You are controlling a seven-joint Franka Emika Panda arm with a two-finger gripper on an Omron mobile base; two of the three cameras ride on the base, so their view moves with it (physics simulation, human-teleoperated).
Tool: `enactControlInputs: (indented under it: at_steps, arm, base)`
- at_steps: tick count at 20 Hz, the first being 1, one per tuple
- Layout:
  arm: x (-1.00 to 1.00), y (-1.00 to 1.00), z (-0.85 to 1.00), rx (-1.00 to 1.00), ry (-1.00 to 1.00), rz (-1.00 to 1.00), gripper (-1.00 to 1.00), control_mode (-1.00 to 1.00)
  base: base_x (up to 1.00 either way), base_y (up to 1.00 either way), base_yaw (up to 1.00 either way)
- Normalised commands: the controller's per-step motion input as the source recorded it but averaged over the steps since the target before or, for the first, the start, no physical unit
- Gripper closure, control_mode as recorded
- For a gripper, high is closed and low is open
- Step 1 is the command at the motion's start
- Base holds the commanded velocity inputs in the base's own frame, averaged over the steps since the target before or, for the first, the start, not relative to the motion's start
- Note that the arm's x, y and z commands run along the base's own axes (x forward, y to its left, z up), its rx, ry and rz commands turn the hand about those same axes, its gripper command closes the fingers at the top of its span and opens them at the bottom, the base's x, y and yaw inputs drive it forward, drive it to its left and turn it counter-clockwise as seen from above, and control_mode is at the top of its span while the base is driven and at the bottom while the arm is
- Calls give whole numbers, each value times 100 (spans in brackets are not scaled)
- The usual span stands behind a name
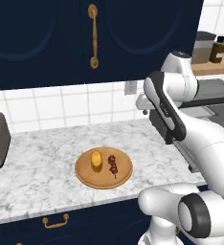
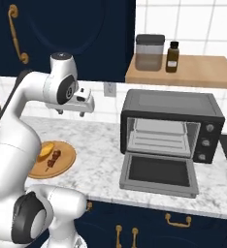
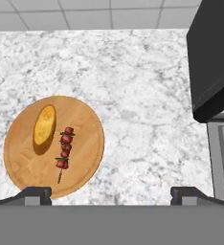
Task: Pick up the kebab skewer and baguette bread, and place them inside the toaster oven. Close the toaster oven door and start by setting the timer.
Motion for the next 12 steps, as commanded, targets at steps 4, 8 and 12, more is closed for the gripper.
enactControlInputs:
  at_steps: [4,8,12]
  arm:
    - [0,0,0,0,0,0,-100,100]
    - [0,0,0,0,0,0,-100,100]
    - [0,0,0,0,0,0,-100,100]
  base:
    - [10,-37,-4]
    - [13,-48,-5]
    - [26,-43,-3]
